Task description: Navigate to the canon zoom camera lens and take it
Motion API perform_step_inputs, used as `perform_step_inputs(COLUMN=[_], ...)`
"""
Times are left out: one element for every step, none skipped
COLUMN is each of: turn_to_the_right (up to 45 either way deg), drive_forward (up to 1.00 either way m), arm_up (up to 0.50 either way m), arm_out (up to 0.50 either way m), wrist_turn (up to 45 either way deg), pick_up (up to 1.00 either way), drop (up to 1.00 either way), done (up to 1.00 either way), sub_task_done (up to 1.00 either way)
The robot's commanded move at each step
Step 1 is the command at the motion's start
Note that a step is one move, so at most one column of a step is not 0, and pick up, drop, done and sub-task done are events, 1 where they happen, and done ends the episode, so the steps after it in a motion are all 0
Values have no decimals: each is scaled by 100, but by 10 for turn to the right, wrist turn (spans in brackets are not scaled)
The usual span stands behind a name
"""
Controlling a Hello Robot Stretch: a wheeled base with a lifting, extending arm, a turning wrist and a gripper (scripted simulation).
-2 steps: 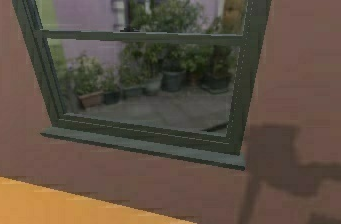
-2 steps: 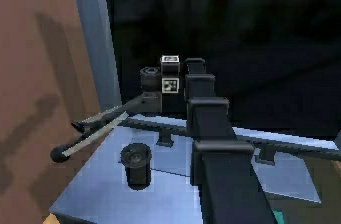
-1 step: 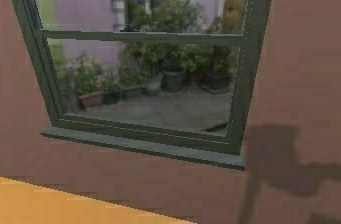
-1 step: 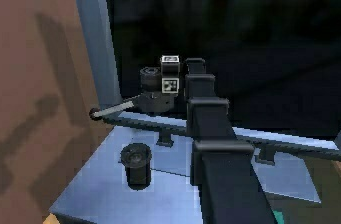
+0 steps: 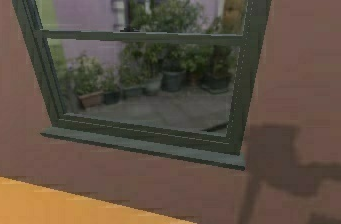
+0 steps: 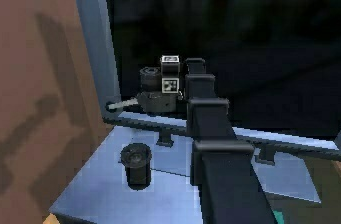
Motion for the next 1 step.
perform_step_inputs(turn_to_the_right=[0], drive_forward=[0], arm_up=[-26], arm_out=[0], wrist_turn=[0], pick_up=[0], drop=[0], done=[0], sub_task_done=[0])
